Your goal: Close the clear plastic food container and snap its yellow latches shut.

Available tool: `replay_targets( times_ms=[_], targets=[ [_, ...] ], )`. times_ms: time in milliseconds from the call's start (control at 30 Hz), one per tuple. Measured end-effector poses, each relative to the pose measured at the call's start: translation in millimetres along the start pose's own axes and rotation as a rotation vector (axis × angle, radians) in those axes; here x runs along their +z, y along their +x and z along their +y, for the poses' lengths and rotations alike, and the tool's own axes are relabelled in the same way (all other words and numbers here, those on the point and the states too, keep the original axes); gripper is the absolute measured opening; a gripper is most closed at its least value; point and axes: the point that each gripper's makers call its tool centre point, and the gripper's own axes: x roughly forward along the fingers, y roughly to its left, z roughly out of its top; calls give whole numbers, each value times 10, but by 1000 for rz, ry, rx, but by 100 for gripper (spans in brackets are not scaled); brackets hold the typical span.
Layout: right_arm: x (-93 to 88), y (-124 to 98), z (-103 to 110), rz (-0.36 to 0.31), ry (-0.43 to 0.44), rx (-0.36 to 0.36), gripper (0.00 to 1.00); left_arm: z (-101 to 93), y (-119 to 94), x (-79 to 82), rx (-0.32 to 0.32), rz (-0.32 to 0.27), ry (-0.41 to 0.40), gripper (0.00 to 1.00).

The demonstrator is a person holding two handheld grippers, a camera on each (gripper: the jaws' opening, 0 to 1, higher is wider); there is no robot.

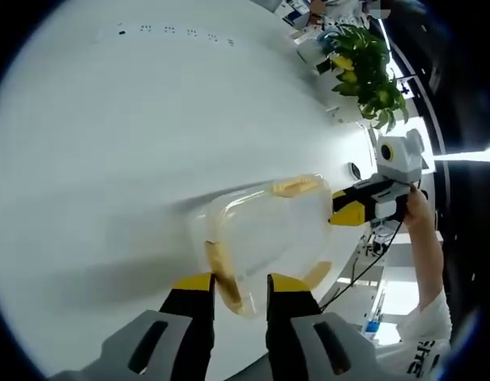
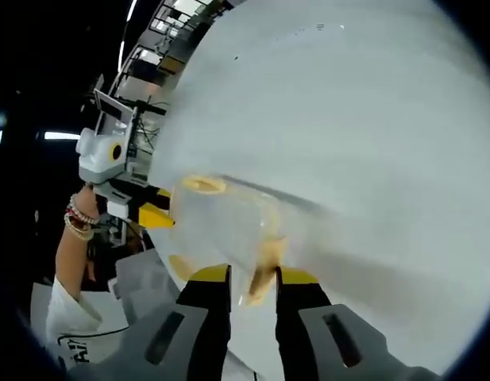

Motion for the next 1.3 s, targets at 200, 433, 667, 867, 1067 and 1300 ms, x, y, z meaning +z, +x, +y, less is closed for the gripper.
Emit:
replay_targets(
  times_ms=[200,433,667,867,1067,1300],
  targets=[
    [28,-16,-3,-50,18,19,20,-13,-37,12,3,-129,102,22],
    [156,-289,-90,-62,-151,-113,22,-52,-338,204,119,-294,340,48],
    [374,-281,492,-192,-263,29,3,-601,-318,379,-59,-421,367,8],
    [314,-4,711,-136,-378,41,0,-625,93,180,1,-327,542,0],
    [325,195,752,-96,-419,42,0,-897,314,95,-65,-328,695,0],
    [571,224,776,-145,-555,13,16,-861,313,103,-45,-324,726,0]
  ],
)
